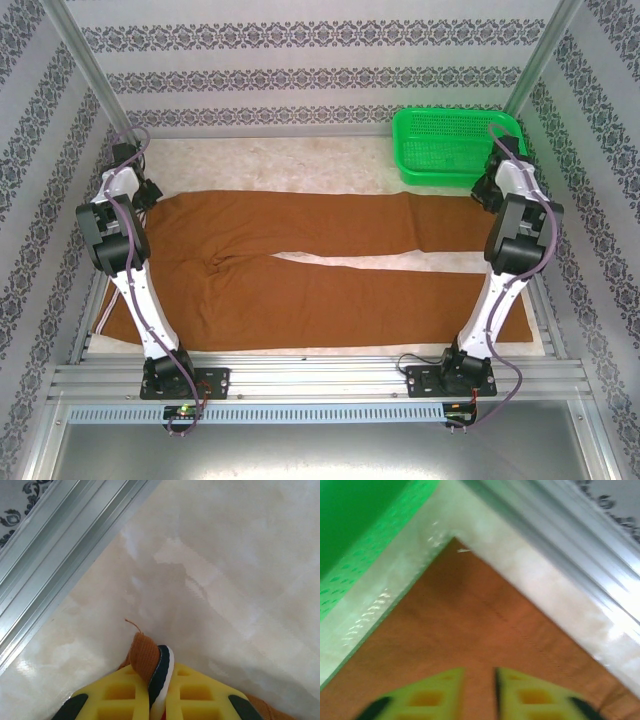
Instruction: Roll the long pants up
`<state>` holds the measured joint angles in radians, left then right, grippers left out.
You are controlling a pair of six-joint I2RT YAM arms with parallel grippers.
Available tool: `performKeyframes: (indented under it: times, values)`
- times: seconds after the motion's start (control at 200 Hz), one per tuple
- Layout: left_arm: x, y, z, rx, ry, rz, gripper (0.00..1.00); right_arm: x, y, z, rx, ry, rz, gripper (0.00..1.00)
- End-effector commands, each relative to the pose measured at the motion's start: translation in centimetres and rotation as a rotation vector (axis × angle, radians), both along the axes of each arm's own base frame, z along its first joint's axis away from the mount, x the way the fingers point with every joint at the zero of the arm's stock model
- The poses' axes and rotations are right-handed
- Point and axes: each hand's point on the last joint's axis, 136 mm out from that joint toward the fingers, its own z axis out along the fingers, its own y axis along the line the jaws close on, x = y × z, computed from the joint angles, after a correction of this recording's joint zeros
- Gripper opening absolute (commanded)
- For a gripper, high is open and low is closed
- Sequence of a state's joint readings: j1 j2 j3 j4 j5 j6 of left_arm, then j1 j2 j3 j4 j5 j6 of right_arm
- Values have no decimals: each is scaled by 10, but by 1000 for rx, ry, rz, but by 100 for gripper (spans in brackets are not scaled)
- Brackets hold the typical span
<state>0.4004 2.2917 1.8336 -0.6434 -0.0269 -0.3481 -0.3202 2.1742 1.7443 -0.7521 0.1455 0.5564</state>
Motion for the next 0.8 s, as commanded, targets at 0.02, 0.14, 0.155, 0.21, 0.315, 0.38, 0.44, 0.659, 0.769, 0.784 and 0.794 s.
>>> performKeyframes:
  times: [0.02,0.14,0.155,0.21,0.315,0.38,0.44,0.659,0.769,0.784,0.794]
  values:
    - [0,-14,-5,-35,35,-42,0,-19,5,-17,14,94,12,0]
    - [0,-14,-3,-33,34,-45,0,-28,12,-25,63,149,35,0]
    - [0,-14,-3,-33,35,-45,0,-30,13,-27,68,157,39,0]
    - [0,-14,-3,-34,33,-45,0,-34,17,-28,81,172,51,0]
    - [-1,-15,-4,-39,33,-49,0,-46,27,-28,117,202,71,0]
    - [-1,-16,-5,-40,35,-54,0,-55,34,-30,135,226,85,0]
    - [-2,-16,-7,-42,41,-55,0,-63,38,-32,141,248,90,0]
    - [-2,-20,-12,-59,40,-66,0,-90,50,-43,160,334,109,0]
    - [-1,-20,-11,-61,41,-70,0,-113,63,-42,166,388,129,0]
    - [-1,-20,-11,-62,39,-70,0,-116,66,-42,167,392,133,0]
    - [-1,-20,-10,-63,38,-71,0,-119,67,-42,167,397,134,0]
